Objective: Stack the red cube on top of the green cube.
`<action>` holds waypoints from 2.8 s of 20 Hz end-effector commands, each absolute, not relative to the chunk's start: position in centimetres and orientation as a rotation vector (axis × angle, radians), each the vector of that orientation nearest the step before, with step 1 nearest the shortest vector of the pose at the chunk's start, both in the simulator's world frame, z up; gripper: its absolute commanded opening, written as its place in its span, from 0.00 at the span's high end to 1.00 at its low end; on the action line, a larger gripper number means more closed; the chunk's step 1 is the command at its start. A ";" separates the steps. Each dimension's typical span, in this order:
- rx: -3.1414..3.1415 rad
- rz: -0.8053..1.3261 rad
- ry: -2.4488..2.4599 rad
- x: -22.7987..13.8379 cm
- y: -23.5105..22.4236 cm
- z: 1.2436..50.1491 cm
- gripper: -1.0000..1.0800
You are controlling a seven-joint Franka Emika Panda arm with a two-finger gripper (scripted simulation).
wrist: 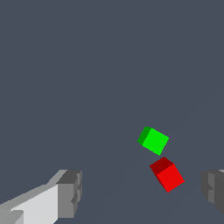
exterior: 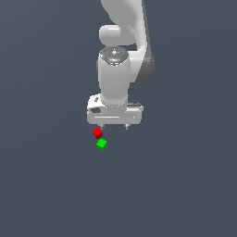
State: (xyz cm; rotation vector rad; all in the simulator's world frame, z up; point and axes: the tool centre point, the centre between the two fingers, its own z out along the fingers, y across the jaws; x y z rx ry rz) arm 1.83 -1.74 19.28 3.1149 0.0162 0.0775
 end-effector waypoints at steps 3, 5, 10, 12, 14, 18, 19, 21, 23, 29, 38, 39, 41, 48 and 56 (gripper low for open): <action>3.115 0.077 0.019 1.8 -1.8 19.2 0.04; 3.115 0.076 0.029 1.7 -1.8 19.1 0.04; 3.116 0.072 0.081 1.1 -2.3 18.3 0.04; 3.116 0.069 0.113 0.7 -2.6 17.9 0.04; 3.116 0.066 0.151 0.3 -3.0 17.3 0.04; 3.113 0.058 0.244 -0.8 -3.9 16.0 0.04; 3.112 0.055 0.271 -1.0 -4.2 15.6 0.04; 3.108 0.050 0.329 -1.6 -4.8 14.7 0.04; 3.103 0.045 0.388 -2.2 -5.5 13.9 0.04; 3.082 0.029 0.565 -3.8 -7.7 11.3 0.04; 3.045 0.009 0.766 -5.2 -10.4 8.3 0.04; 3.042 0.008 0.781 -5.3 -10.6 8.1 0.04; 3.036 0.005 0.807 -5.4 -11.0 7.7 0.04; 3.025 0.000 0.851 -5.6 -11.7 7.0 0.04; 3.026 0.000 0.847 -5.6 -11.6 5.9 0.04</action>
